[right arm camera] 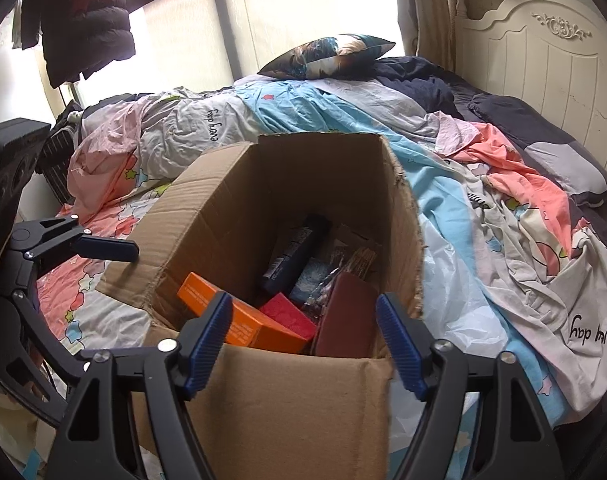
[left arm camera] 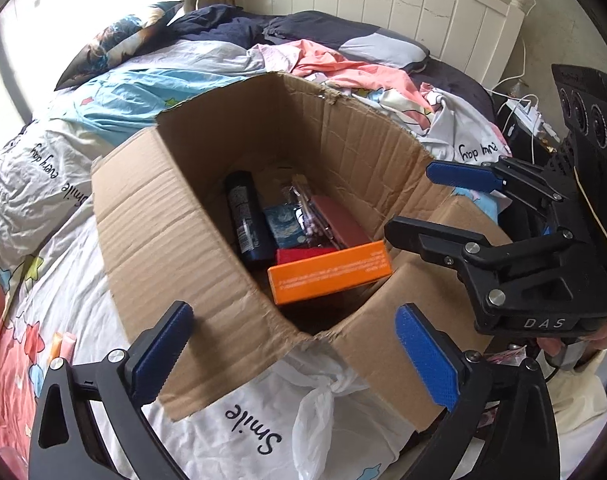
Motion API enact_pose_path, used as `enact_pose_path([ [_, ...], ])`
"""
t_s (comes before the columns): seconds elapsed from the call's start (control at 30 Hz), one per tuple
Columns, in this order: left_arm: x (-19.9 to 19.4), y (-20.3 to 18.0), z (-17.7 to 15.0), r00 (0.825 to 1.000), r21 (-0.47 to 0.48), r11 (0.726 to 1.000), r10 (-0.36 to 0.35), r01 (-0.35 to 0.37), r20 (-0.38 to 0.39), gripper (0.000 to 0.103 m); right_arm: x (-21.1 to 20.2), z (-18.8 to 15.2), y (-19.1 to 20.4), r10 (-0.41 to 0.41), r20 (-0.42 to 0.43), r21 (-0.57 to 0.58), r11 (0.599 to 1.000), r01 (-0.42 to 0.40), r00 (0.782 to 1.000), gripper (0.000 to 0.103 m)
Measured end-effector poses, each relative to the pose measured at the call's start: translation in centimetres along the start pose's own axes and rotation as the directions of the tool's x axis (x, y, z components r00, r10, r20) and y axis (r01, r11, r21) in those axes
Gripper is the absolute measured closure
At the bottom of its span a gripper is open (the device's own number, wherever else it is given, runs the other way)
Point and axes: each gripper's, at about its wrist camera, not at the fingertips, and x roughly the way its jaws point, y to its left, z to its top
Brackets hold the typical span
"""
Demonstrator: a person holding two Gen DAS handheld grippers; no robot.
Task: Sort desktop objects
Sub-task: 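Move both open tools back toward the orange and pink tubes on the bed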
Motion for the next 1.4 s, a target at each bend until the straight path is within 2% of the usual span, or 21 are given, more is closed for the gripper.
enact_pose_path([
  [0.13,-0.6,1.0,-1.0,1.0,-0.028,0.999,0.017,-0.017,0.015,0.0,0.2,0.1,0.6,0.056,-0.007,0.032,0.998,-0.056,0.998,0.023],
  [0.63,-4.0,4.4,-4.8,0.996,-0.072,0.994,0.085,-0.082,0.039,0.0,1.1,-0.1,5.4,0.091,-0.03,-0.001,0.996,-0.091,0.995,0.022],
  [0.9,-5.3,5.8,-6.7,0.995,-0.095,0.992,0.09,-0.085,0.045,0.0,1.4,-0.5,8.8,0.077,-0.041,-0.072,0.994,-0.08,0.996,0.022],
  [1.4,-6.5,8.6,-9.6,0.992,-0.142,0.984,0.112,-0.104,0.053,0.0,2.4,-0.8,12.5,0.069,-0.074,-0.144,0.986,-0.08,0.995,0.022],
])
